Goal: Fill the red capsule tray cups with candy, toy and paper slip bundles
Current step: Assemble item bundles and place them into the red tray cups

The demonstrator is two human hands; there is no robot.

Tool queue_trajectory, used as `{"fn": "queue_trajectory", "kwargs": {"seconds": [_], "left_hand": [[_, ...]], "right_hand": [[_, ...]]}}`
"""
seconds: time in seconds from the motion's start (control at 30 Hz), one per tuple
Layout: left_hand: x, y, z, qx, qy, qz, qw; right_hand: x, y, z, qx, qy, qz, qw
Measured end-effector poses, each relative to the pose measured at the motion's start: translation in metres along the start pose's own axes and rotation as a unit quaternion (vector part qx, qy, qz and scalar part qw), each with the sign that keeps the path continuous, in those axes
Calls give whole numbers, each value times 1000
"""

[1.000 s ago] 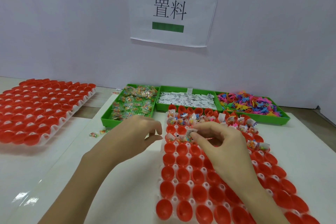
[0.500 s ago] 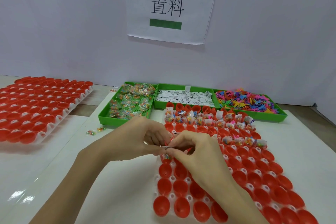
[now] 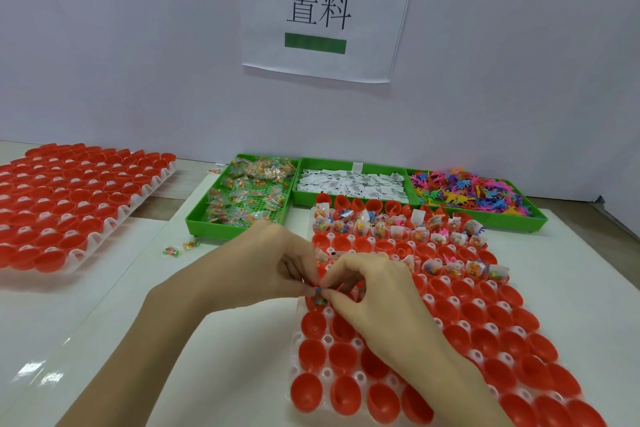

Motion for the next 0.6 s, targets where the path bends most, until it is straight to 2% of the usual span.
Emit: {"fn": "queue_trajectory", "kwargs": {"seconds": [0.13,0.27,0.4,0.6], "left_hand": [[0,-2,1,-5,6,13,1000],[-2,1,-2,-36,12,11,999],[-3,3,-5,-80,8,4,997],[-2,0,-6,-83,2,7,996]], "right_hand": [[-1,-1,-2,23,-5,6,1000],[2,-5,0,83,-28,50,995],[5,-1,6,61,-30,40,997],[7,1,4,62,-36,34,997]]}}
Point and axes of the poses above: each hand's wrist, its own x-axis away from the middle knuckle, its own z-axis out of the back of the hand, y = z × x, the point moved 6 cm from there along -x, towards the middle knuckle, and after that the axes turned 14 degrees about x, right-handed, at the moved point
